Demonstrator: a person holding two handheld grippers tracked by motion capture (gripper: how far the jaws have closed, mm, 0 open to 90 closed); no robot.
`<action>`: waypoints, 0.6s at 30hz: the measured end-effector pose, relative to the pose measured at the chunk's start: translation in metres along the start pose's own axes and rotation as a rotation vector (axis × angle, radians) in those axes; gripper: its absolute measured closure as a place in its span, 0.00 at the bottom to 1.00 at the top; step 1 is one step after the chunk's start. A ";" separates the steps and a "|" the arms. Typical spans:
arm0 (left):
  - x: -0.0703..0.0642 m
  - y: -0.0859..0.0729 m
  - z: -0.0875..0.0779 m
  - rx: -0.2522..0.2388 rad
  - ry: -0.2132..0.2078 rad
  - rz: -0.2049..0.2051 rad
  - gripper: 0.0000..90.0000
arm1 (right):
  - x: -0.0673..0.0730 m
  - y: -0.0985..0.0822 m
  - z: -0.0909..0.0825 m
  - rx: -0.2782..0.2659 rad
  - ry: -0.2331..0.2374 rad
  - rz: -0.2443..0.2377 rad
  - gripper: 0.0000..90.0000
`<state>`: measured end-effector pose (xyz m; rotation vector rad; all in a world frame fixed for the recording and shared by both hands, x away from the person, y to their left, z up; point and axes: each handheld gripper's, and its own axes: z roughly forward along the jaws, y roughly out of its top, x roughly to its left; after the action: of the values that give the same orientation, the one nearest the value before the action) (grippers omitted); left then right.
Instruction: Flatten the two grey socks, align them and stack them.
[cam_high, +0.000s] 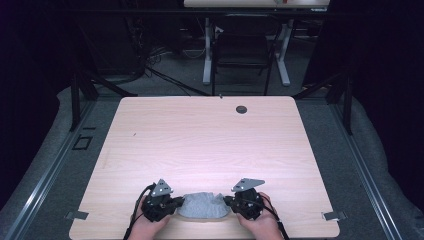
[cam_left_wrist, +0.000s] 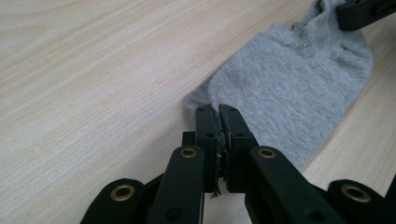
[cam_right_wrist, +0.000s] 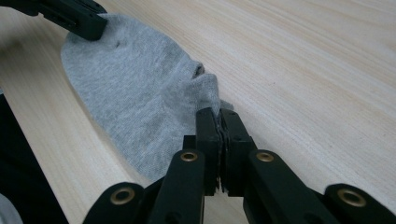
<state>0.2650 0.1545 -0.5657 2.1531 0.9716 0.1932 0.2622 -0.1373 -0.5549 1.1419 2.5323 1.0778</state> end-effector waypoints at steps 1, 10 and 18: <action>0.000 0.000 0.000 0.002 -0.002 0.003 0.97 | 0.000 -0.001 0.001 0.004 0.001 0.005 0.97; 0.000 0.001 -0.001 -0.025 -0.002 0.000 0.93 | -0.002 -0.003 0.004 -0.002 -0.005 0.009 0.89; -0.005 0.008 -0.016 -0.090 -0.026 0.005 0.85 | 0.002 0.000 -0.011 -0.085 0.003 0.000 0.84</action>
<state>0.2594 0.1566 -0.5486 2.0707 0.9261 0.2074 0.2560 -0.1419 -0.5464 1.1193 2.4627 1.1757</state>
